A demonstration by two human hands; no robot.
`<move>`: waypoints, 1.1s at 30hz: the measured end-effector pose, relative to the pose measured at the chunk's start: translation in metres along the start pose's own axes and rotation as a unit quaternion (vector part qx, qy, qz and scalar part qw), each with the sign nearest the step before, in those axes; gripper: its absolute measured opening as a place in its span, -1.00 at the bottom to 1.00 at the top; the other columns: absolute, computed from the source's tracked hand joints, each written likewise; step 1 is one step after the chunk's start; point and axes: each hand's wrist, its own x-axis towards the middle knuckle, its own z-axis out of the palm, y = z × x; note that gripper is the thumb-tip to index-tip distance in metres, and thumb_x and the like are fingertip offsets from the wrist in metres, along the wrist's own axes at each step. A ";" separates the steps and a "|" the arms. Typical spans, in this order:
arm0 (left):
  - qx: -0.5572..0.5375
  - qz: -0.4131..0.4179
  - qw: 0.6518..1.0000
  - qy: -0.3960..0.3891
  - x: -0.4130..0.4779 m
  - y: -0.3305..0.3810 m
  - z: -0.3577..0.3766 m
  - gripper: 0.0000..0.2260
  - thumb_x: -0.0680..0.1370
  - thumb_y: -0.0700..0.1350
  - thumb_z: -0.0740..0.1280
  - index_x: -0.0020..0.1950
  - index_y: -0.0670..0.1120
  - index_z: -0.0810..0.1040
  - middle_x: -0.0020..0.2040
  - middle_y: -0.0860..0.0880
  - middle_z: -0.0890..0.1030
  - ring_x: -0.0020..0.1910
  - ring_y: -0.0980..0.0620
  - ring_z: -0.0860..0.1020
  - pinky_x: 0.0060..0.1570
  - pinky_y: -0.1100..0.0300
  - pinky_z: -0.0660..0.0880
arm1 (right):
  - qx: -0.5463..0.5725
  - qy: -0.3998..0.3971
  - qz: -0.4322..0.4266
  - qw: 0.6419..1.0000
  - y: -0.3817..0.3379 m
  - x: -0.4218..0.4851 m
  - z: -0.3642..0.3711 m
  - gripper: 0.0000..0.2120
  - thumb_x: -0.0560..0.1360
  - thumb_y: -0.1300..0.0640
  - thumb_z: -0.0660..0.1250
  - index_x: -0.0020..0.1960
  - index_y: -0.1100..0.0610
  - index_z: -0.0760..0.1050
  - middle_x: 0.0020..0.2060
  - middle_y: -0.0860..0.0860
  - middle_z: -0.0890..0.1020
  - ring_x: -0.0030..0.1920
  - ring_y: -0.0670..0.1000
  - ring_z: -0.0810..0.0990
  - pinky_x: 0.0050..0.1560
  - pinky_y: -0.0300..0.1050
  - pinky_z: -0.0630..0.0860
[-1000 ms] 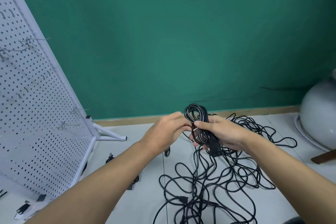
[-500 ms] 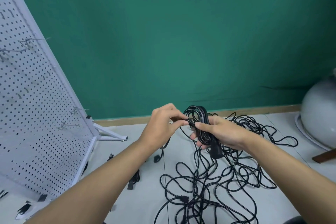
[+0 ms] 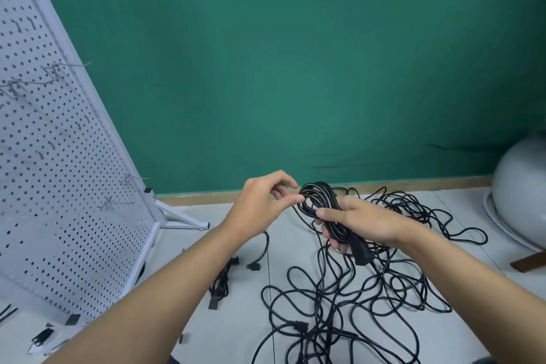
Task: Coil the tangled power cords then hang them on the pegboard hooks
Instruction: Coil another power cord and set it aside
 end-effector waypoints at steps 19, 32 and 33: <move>-0.149 -0.170 0.966 0.126 0.003 0.027 0.017 -0.84 0.53 -0.10 0.54 -0.14 -0.15 0.63 -0.31 -0.04 0.66 -0.37 -0.02 0.69 -0.15 0.01 0.70 | -0.081 0.085 -0.058 0.991 0.002 0.008 0.014 -0.76 0.68 0.01 0.29 0.04 0.20 0.49 -0.28 -0.01 0.68 -0.25 0.05 0.70 -0.12 0.12 0.60; -0.048 0.023 0.998 0.027 0.003 0.024 0.013 -0.93 0.62 -0.14 0.41 -0.04 -0.05 0.55 -0.19 0.02 0.58 -0.31 -0.03 0.51 -0.21 0.17 0.52 | -0.052 -0.009 0.027 0.998 0.003 0.003 0.010 -0.73 0.70 0.00 0.25 -0.04 0.18 0.47 -0.34 0.00 0.64 -0.38 0.00 0.61 -0.21 -0.02 0.48; -0.041 0.037 0.998 0.018 0.004 0.024 0.013 -0.93 0.61 -0.14 0.42 -0.05 -0.03 0.56 -0.19 0.05 0.58 -0.33 0.00 0.48 -0.22 0.21 0.47 | -0.068 -0.030 0.029 0.997 0.002 0.003 0.011 -0.72 0.70 -0.02 0.26 -0.03 0.19 0.47 -0.33 0.01 0.64 -0.36 0.02 0.61 -0.15 0.04 0.46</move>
